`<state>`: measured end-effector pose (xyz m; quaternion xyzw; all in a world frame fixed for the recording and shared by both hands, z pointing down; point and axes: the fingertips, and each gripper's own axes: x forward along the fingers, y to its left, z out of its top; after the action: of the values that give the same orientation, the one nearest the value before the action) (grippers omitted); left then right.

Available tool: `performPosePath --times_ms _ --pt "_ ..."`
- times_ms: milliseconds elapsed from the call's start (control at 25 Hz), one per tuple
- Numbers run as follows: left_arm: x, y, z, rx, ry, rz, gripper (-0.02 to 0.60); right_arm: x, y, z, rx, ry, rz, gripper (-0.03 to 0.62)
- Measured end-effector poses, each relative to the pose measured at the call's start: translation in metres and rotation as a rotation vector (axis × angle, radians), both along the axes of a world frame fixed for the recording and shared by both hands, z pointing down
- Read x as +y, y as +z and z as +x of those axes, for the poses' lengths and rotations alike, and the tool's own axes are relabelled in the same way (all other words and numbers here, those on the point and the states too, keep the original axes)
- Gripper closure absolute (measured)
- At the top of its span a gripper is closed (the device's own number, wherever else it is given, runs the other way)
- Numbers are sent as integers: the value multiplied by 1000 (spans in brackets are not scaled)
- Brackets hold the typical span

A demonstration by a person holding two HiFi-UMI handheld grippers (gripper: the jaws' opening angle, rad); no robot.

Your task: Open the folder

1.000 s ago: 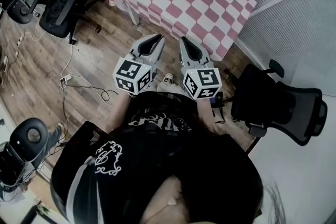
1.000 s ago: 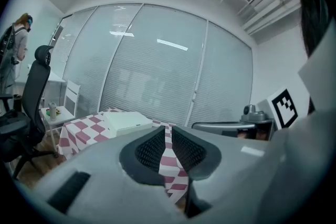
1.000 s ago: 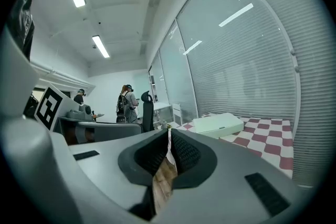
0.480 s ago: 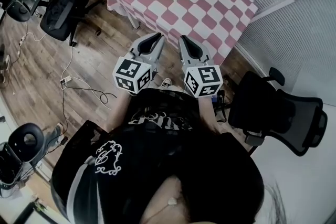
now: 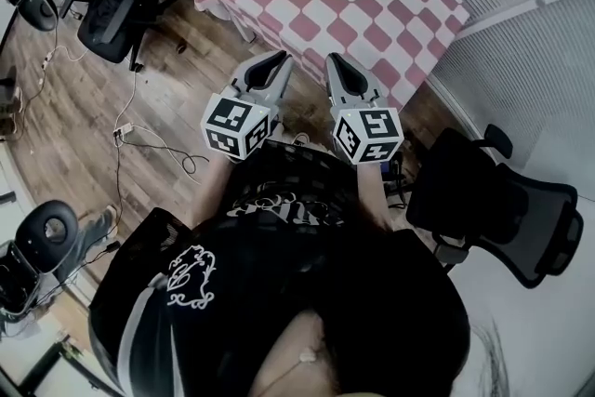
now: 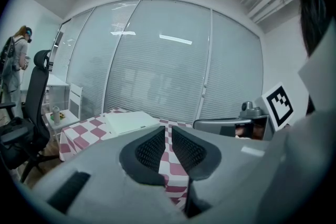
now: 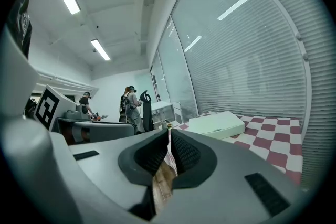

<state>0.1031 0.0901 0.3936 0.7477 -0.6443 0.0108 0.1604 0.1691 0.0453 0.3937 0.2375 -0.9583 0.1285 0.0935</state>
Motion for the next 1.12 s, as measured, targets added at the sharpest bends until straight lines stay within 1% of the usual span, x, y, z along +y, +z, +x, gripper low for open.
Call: performPosePath --times_ms 200,320,480,640,760,920,1120 --pt "-19 8 -7 19 29 -16 531 -15 6 -9 9 16 -11 572" --pt "-39 13 -16 16 64 -18 531 -32 11 -19 22 46 -14 572" --pt "-74 22 -35 33 126 -36 531 -61 13 -38 35 97 -20 572" --pt "-113 27 -65 36 200 -68 531 -96 14 -69 50 146 -31 572" --pt "-141 30 -95 26 230 -82 530 -122 17 -94 52 178 -52 572" --pt "-173 37 -129 -23 277 -108 529 -150 31 -123 65 199 -118 571" --pt "-201 55 -162 -32 332 -151 529 -170 61 -153 102 233 -204 571"
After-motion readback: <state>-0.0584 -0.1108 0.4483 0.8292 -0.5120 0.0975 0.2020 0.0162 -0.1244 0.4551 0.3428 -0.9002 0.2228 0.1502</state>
